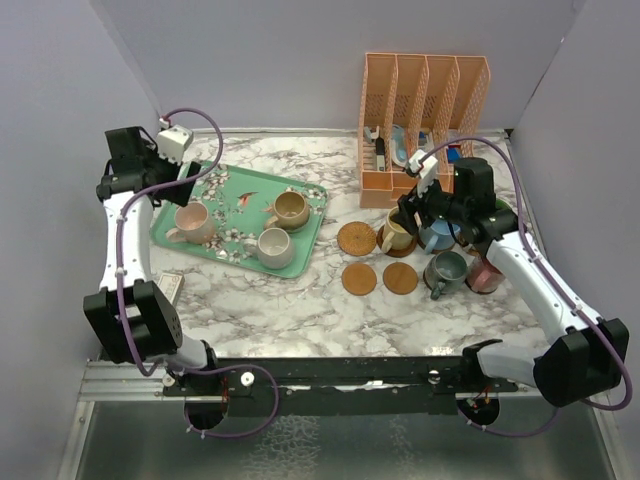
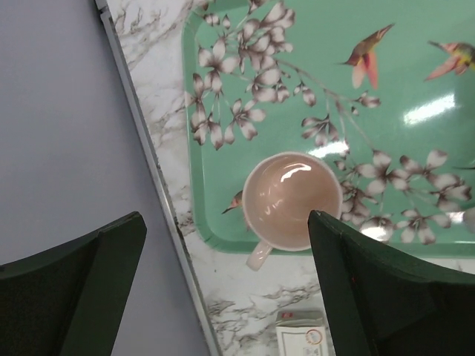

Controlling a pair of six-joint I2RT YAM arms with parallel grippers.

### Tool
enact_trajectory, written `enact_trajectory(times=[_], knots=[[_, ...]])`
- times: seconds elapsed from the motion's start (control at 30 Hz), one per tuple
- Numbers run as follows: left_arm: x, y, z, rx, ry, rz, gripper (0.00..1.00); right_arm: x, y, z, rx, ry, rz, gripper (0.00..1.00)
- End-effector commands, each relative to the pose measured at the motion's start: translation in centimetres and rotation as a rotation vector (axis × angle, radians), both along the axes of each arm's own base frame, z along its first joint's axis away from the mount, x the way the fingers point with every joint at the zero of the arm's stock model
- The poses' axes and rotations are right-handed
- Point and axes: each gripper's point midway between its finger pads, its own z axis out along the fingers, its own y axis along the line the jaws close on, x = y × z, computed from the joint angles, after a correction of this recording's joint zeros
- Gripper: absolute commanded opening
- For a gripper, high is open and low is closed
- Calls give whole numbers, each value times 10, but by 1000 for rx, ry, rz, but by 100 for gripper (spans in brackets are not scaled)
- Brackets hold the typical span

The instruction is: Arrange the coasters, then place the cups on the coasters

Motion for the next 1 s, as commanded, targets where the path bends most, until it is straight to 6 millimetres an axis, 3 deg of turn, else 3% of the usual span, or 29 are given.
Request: enact_trajectory(times=[0.0, 0.13, 0.27, 0.63, 0.97], knots=[[-8, 16, -28, 45, 129, -155, 94, -2, 5, 8, 19, -47, 48, 64], [0, 37, -54, 56, 214, -178, 89, -2, 6, 3, 19, -29, 52, 64], [9, 43, -82, 27, 305, -224, 81, -2, 6, -1, 18, -21, 54, 64], [31, 35, -124, -60, 413, -312, 62, 1, 6, -14, 3, 11, 50, 64], [38, 18, -142, -38, 465, -353, 41, 1, 6, -20, -5, 23, 56, 64]])
